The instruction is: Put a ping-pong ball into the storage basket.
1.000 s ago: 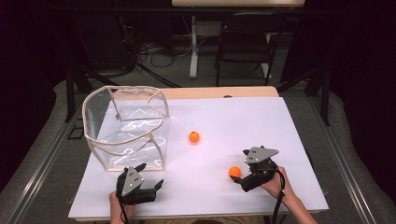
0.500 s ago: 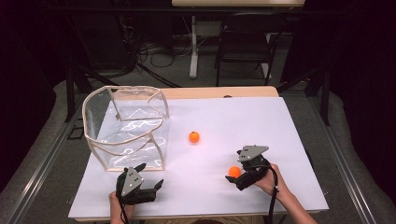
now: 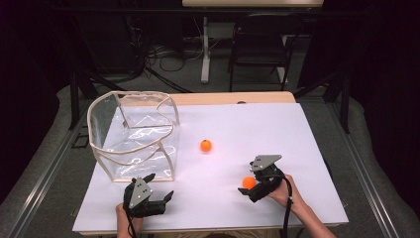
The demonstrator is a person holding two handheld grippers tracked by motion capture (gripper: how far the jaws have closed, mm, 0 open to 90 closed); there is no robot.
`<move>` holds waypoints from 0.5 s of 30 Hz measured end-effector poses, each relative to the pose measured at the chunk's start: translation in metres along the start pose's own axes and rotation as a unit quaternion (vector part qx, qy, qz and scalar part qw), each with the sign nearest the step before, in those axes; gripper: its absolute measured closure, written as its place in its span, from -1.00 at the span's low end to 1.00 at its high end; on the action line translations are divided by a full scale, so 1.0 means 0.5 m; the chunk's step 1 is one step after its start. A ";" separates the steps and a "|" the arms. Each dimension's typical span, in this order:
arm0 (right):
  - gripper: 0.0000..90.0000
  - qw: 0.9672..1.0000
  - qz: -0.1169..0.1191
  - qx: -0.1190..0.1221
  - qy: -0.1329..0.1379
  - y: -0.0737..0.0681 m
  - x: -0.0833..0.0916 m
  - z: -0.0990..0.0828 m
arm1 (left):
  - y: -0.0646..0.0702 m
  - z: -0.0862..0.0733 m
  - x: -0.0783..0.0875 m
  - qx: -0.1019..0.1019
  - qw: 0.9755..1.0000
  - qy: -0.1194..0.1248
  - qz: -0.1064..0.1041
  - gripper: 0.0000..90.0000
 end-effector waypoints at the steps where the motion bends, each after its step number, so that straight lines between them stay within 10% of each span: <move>1: -1.00 1.000 0.001 0.001 -0.001 -0.001 -0.002 -0.001 | -0.001 0.000 0.000 -0.001 1.000 0.000 0.000 -0.64; 8: -0.95 1.000 0.006 -0.002 -0.019 -0.001 -0.015 -0.014 | -0.001 -0.002 0.000 0.001 1.000 -0.001 -0.001 -0.64; 15: -0.46 1.000 -0.008 0.003 -0.026 -0.007 -0.008 -0.022 | 0.000 0.000 0.001 0.000 1.000 0.001 -0.001 -0.64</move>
Point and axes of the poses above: each handheld gripper's, and its own axes: x roughly backward along the jaws, z roughly out of its top, y roughly to its right, the point moved 9 cm from there along -x, roughly forward along the jaws, and after that the axes turned 7 degrees about -y, right-handed, at the moved point
